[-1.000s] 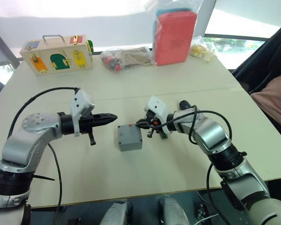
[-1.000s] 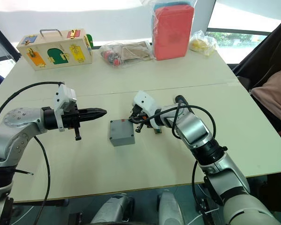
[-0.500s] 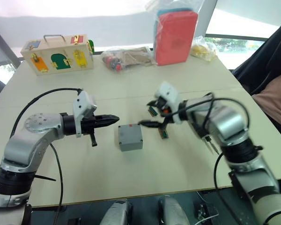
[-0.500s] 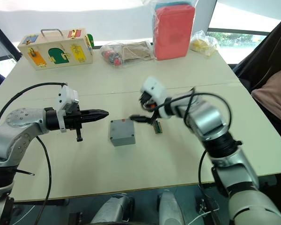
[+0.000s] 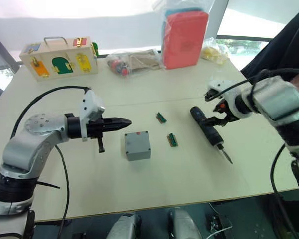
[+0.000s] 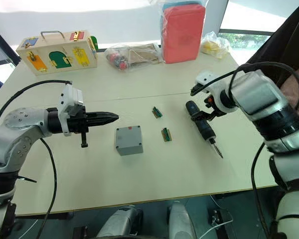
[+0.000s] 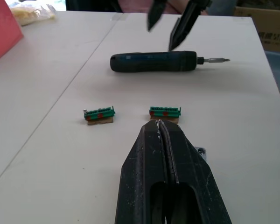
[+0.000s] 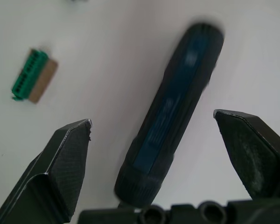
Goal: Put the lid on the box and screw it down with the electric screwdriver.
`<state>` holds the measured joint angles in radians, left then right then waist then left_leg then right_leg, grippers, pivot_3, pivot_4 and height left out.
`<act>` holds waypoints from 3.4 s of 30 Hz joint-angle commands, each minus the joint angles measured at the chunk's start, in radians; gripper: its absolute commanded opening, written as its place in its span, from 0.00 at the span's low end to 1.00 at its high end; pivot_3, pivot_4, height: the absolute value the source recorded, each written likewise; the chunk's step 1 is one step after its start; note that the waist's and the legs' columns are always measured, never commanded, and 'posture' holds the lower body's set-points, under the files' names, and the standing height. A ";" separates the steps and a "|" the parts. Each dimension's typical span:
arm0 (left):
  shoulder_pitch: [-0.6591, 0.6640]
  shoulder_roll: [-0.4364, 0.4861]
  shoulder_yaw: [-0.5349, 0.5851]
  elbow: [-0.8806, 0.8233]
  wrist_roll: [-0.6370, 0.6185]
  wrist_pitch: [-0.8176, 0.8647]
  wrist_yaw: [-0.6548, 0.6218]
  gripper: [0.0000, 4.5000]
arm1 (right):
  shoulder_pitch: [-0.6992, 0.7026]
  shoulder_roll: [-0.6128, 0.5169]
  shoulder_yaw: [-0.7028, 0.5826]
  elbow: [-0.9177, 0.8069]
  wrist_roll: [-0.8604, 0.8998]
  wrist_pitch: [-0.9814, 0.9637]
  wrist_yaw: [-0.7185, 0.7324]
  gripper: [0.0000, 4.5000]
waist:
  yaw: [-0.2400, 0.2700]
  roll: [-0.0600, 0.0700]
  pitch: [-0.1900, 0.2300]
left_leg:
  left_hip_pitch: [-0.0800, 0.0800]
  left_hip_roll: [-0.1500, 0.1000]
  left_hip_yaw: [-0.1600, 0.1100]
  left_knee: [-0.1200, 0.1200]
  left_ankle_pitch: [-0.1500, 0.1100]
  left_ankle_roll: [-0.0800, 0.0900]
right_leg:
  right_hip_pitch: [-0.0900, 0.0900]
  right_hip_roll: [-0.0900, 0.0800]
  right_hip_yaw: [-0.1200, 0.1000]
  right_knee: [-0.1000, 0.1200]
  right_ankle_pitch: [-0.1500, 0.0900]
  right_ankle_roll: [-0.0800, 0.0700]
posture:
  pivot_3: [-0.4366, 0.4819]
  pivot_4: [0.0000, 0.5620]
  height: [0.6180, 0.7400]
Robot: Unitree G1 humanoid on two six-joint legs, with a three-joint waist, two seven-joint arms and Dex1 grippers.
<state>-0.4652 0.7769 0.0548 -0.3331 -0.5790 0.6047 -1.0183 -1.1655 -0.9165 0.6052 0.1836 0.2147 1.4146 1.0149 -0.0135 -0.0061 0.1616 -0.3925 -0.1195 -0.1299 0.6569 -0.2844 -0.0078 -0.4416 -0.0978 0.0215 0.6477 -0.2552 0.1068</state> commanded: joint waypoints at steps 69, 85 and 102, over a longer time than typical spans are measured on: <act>0.127 -0.144 -0.167 0.219 0.235 -0.240 -0.010 0.00 | 0.601 0.702 -0.463 -0.417 0.099 -1.047 -0.309 0.41 | 0.000 0.002 0.001 | -0.002 -0.003 -0.002 0.006 0.000 0.001 | 0.000 0.001 -0.002 0.004 0.001 0.001 | 0.48 0.27 1.00; 0.125 -0.138 -0.179 0.218 0.243 -0.228 -0.025 0.00 | 0.614 0.673 -0.470 -0.369 0.100 -1.059 -0.313 0.41 | -0.001 0.002 0.001 | 0.000 -0.003 -0.003 0.006 0.000 0.001 | 0.002 0.001 -0.002 0.005 0.000 0.001 | 0.48 0.27 1.00; 0.123 -0.134 -0.180 0.232 0.260 -0.237 -0.045 0.00 | 0.584 0.637 -0.477 -0.365 0.123 -1.039 -0.296 0.41 | 0.000 0.002 0.001 | 0.001 -0.003 -0.003 0.006 0.000 0.001 | 0.002 0.001 -0.001 0.004 0.000 0.001 | 0.48 0.27 1.00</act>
<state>-0.3489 0.6286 -0.1061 -0.1185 -0.3364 0.3622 -1.0538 -0.5573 -0.2698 0.1437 -0.1589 0.3286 0.3763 0.7157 -0.0133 -0.0040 0.1623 -0.3918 -0.1223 -0.1327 0.6627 -0.2849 -0.0072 -0.4395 -0.0973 0.0200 0.6519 -0.2547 0.1074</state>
